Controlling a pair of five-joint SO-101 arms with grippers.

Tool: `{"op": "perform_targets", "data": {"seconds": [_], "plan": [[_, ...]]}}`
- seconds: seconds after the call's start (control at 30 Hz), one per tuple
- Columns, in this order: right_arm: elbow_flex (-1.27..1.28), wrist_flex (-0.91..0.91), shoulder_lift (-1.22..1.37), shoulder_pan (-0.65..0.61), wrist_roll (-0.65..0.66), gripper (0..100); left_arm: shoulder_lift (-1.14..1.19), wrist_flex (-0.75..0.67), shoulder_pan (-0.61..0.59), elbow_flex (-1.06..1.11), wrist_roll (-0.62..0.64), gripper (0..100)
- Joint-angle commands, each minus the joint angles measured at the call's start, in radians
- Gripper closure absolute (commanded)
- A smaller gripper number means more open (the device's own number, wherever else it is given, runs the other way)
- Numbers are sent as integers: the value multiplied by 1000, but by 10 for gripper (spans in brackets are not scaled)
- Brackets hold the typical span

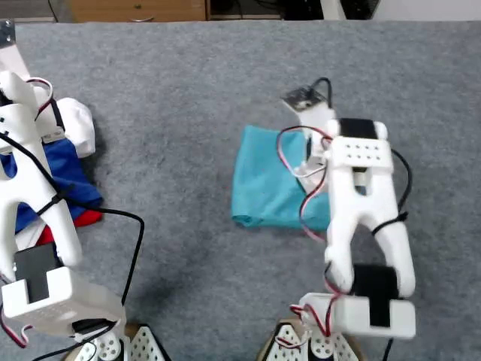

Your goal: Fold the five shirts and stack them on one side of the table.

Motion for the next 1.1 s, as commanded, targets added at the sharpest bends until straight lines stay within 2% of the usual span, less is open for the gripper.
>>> {"op": "perform_targets", "data": {"seconds": [0.0,0.13,0.8,1.07], "plan": [[30,-66,71,42,2,997,-48,11,-5,-5,-9,981],[31,-64,145,38,-6,997,-48,11,-3,-5,-9,981],[27,-41,153,94,-8,997,-48,11,-3,-3,-8,981],[-117,98,-35,99,-9,997,-48,11,-8,-3,-8,981]]}}
